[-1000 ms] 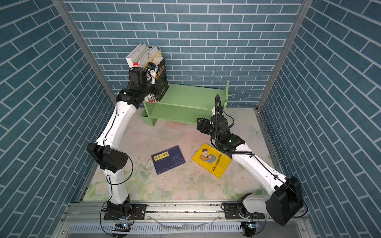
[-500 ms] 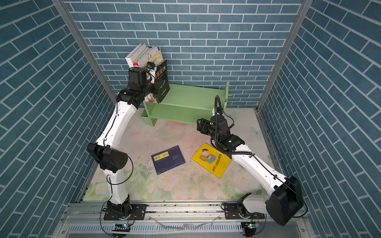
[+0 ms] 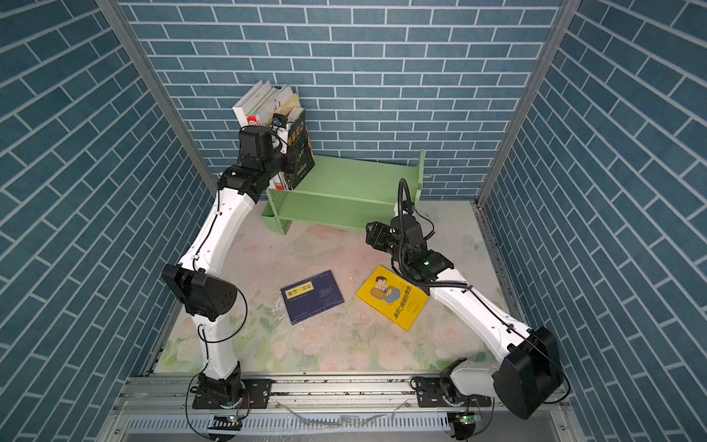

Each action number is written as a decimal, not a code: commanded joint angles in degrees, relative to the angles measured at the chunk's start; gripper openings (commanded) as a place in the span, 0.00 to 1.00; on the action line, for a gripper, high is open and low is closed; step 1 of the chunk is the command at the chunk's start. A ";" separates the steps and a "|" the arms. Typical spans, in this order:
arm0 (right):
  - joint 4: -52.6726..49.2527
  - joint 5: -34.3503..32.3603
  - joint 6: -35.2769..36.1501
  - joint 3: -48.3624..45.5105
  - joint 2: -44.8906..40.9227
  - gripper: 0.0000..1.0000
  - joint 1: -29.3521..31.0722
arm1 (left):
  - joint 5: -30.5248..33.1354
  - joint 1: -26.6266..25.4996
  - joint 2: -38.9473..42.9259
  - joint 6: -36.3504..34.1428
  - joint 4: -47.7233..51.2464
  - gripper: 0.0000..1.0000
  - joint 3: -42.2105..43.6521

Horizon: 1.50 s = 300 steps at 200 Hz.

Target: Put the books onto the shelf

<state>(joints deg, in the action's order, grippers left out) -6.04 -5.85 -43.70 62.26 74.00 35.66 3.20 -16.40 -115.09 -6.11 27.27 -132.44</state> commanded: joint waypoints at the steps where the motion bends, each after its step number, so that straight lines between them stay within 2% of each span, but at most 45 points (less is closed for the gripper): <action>1: -0.44 -0.92 -1.71 -0.78 -1.49 0.76 -0.24 | 1.65 0.27 1.31 -0.57 -2.76 0.16 1.73; 150: -0.42 -0.27 -2.00 -1.10 -0.87 0.76 -0.73 | 3.28 0.28 3.77 5.08 -2.23 0.14 4.99; 199: -0.46 -0.28 -2.09 -1.42 -1.14 0.76 -0.72 | 3.38 0.30 3.68 5.23 -2.47 0.17 4.54; 251: -0.16 0.47 -2.17 -1.42 -0.63 0.76 -0.92 | 3.12 0.14 4.12 4.31 -3.49 0.38 5.28; 300: 0.07 0.94 -2.44 -1.39 -0.08 0.76 -0.90 | 4.05 0.14 4.52 4.50 -4.59 0.40 5.36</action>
<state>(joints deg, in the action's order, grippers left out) -6.04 -5.32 -44.77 61.21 74.00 34.92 5.08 -16.82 -112.77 -1.23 24.08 -127.87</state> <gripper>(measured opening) 0.757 0.397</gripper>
